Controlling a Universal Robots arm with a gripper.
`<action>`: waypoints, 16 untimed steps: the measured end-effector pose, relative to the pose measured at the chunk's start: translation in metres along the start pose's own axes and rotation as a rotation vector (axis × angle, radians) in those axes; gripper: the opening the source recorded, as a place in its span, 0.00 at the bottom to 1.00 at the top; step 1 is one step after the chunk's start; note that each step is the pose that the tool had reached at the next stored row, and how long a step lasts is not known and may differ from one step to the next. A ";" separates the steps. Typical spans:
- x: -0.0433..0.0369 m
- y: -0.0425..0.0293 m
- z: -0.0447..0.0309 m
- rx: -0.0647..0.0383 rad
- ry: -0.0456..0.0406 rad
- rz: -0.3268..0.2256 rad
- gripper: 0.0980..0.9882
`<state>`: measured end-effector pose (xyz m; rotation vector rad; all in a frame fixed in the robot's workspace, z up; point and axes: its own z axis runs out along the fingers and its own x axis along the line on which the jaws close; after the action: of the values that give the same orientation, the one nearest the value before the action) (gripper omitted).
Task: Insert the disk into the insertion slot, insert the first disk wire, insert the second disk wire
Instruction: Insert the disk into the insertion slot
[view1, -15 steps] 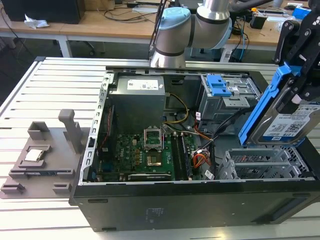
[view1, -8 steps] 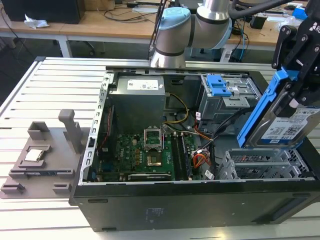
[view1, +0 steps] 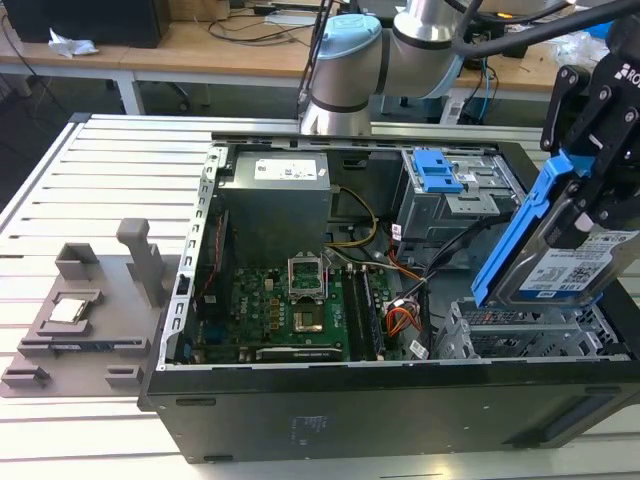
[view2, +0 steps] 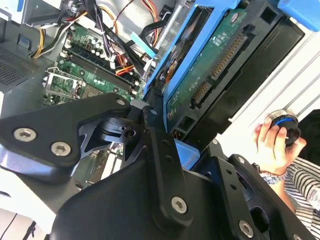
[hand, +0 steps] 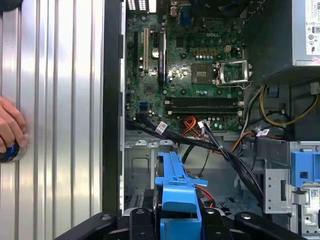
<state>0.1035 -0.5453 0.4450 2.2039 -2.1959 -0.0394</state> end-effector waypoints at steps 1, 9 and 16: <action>0.0004 0.0001 0.0013 0.000 0.0000 0.000 0.30; 0.0014 0.0028 0.0138 0.000 0.0001 -0.003 0.30; 0.0014 0.0032 0.0233 0.000 0.0002 -0.005 0.30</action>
<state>0.0993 -0.5469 0.4219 2.2091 -2.1905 -0.0394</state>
